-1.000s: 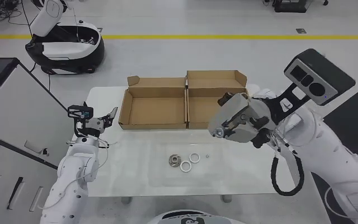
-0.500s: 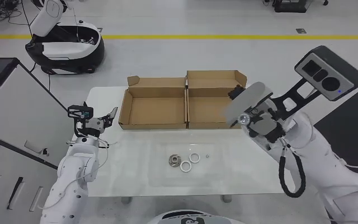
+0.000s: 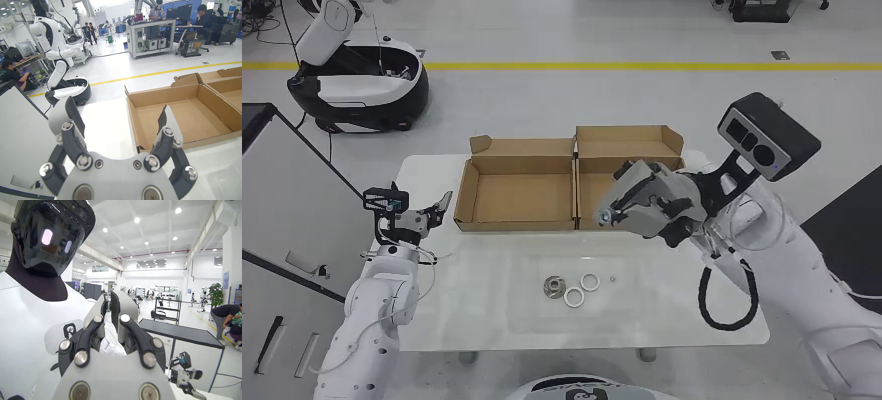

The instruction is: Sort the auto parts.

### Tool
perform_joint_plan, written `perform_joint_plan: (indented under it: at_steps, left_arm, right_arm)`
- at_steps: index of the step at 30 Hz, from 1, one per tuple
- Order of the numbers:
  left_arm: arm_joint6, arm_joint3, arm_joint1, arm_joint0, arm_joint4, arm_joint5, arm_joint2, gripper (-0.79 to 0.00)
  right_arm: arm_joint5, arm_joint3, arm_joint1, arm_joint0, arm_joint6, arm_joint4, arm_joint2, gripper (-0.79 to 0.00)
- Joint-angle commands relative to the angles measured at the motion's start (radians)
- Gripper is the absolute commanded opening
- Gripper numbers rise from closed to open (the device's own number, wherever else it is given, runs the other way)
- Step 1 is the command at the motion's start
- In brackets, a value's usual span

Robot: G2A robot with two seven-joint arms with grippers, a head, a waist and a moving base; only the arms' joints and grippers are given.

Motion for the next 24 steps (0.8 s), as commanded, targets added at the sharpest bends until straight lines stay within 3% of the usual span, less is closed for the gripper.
perform_joint_plan:
  at_steps: [1, 14, 24]
  left_arm:
    - [0.000, 0.000, 0.000, 0.000, 0.000, 0.000, 0.000, 0.000]
    - [0.000, 0.000, 0.000, 0.000, 0.000, 0.000, 0.000, 0.000]
    - [0.000, 0.000, 0.000, 0.000, 0.000, 0.000, 0.000, 0.000]
  right_arm:
    - [0.000, -0.005, -0.004, -0.008, 0.006, 0.021, 0.008, -0.785]
    - [0.000, -0.037, -0.055, -0.067, 0.061, 0.169, 0.073, -0.785]
    - [0.000, -0.037, -0.055, -0.067, 0.061, 0.169, 0.073, -0.785]
